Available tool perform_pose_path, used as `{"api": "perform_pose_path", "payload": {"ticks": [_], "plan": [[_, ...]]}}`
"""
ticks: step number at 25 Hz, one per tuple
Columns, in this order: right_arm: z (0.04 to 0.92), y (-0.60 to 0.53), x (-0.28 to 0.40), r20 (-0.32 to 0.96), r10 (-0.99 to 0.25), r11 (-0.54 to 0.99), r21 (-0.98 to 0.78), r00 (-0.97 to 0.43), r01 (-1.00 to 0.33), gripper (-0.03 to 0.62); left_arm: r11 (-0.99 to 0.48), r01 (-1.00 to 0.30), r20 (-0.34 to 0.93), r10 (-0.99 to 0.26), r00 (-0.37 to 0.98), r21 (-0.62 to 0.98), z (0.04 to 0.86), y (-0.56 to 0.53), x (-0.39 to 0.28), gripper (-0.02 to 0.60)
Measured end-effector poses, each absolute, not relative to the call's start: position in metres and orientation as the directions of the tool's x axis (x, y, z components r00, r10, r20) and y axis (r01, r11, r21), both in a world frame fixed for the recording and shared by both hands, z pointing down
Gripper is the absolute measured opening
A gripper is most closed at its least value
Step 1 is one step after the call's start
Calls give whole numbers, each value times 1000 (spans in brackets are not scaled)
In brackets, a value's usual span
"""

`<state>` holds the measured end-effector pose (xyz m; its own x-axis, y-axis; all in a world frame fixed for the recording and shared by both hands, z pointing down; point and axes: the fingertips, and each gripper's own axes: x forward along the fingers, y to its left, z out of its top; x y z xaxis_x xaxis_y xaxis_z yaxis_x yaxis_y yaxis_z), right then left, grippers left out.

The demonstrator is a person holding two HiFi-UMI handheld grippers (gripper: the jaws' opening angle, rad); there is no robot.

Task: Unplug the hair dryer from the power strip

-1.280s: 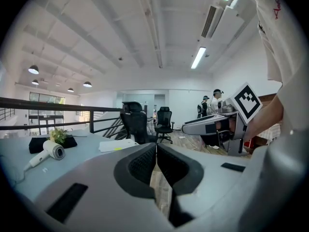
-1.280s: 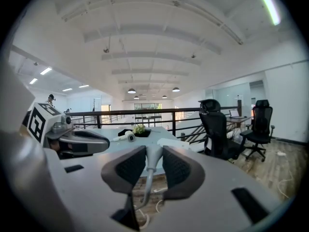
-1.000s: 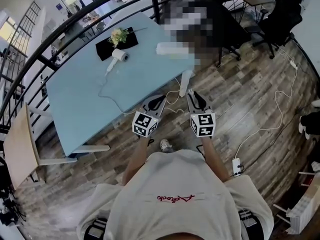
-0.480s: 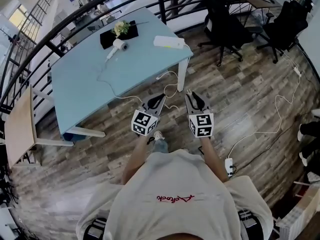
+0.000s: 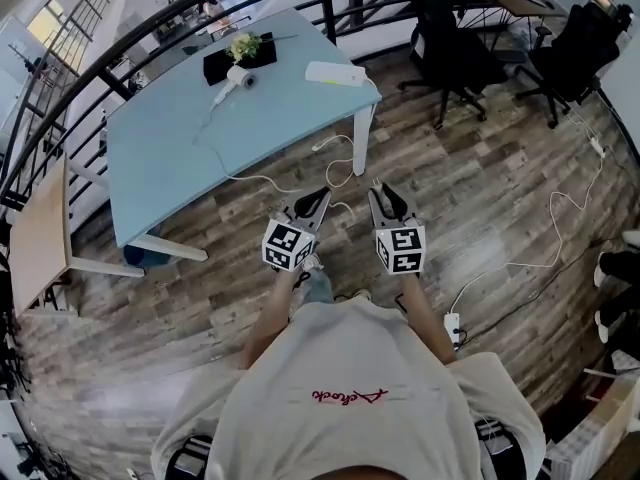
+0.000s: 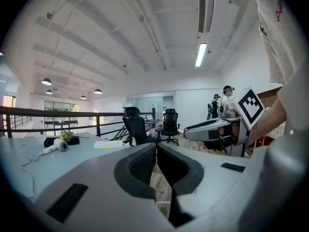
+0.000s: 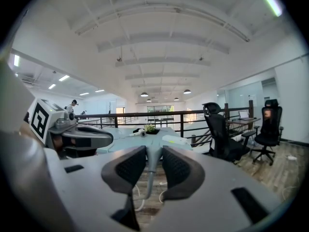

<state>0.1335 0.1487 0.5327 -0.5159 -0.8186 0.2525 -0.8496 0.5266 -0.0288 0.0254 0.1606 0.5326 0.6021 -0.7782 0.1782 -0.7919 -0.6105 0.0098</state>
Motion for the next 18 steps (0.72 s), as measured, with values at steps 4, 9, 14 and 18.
{"api": "perform_pose_path", "payload": {"ticks": [4,9,14,18], "plan": [[534,154,134,248,-816,533,-29,-523,-846,121,-601,-799,180,-785,592,9,536,168,25,15],[535,155,136,251,-815,532,-32,-522,-846,120,-601,-799,179,-785,593,10,537,168,27,15],[536,157,137,247,-815,532,-38,-524,-846,120,-603,-798,182,-784,594,7,538,170,29,15],[538,158,138,252,-813,532,-45,-525,-845,120,-601,-799,185,-784,592,6,540,172,30,15]]}}
